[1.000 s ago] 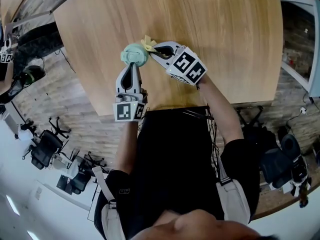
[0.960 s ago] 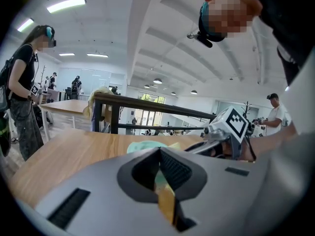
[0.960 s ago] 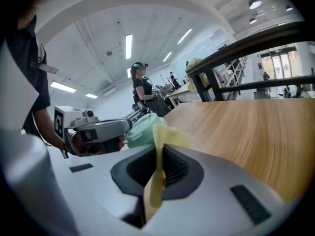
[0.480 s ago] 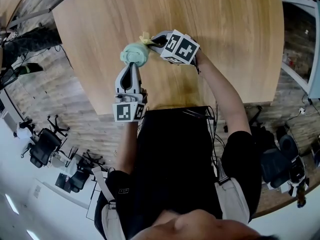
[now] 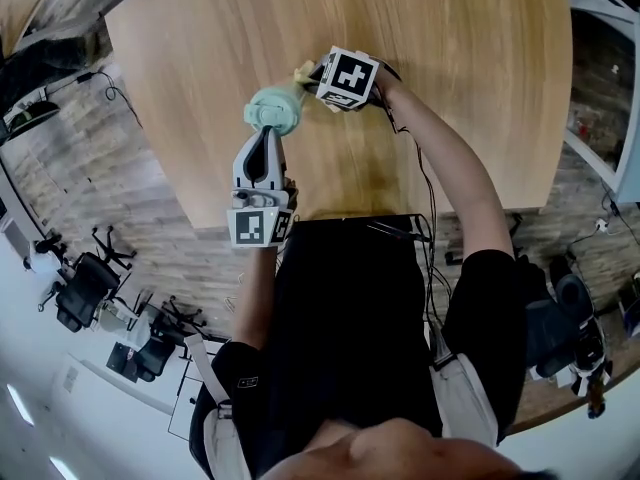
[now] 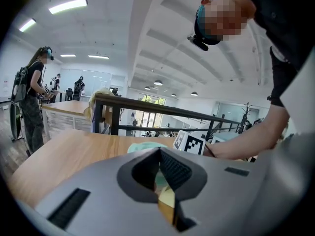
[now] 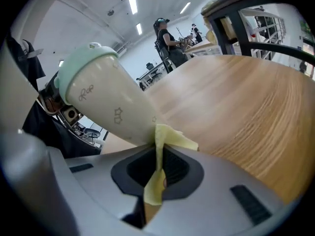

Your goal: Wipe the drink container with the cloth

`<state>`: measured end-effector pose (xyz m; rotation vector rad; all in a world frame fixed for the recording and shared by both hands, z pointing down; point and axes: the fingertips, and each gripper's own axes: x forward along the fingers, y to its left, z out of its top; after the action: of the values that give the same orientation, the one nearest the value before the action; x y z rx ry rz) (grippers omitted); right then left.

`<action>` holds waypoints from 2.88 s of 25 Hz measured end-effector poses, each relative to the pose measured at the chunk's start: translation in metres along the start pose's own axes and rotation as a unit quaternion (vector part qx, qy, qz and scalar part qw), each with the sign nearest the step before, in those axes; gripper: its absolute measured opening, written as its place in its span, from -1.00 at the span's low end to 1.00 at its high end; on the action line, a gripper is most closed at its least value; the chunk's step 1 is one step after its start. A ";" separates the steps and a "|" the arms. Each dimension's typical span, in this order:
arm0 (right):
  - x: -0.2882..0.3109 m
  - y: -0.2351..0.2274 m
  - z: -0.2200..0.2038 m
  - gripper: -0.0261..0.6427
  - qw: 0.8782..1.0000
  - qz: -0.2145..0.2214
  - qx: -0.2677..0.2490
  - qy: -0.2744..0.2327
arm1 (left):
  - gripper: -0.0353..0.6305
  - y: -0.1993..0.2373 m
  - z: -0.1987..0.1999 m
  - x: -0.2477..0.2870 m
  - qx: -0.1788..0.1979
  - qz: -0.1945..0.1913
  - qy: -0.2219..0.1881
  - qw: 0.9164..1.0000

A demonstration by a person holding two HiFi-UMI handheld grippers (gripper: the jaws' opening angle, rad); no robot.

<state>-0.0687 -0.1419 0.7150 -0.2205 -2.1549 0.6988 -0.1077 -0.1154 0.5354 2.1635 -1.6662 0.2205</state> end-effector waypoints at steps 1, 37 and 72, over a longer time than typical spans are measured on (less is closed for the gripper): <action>0.000 -0.001 0.000 -0.80 1.000 0.006 0.000 0.004 | -0.83 -0.001 0.000 0.000 0.000 0.000 0.000 1.000; -0.051 0.055 0.031 -0.80 0.998 -0.022 -0.059 -0.016 | -0.83 0.012 -0.003 0.002 0.008 -0.075 0.027 0.997; 0.003 0.136 0.036 -0.80 0.947 -0.293 -0.117 -0.059 | -0.83 0.003 -0.009 0.008 0.093 -0.304 0.088 0.944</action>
<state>-0.1100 -0.0421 0.6240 0.3399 -2.2521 0.1144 -0.1079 -0.1195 0.5467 2.5912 -0.8482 0.3838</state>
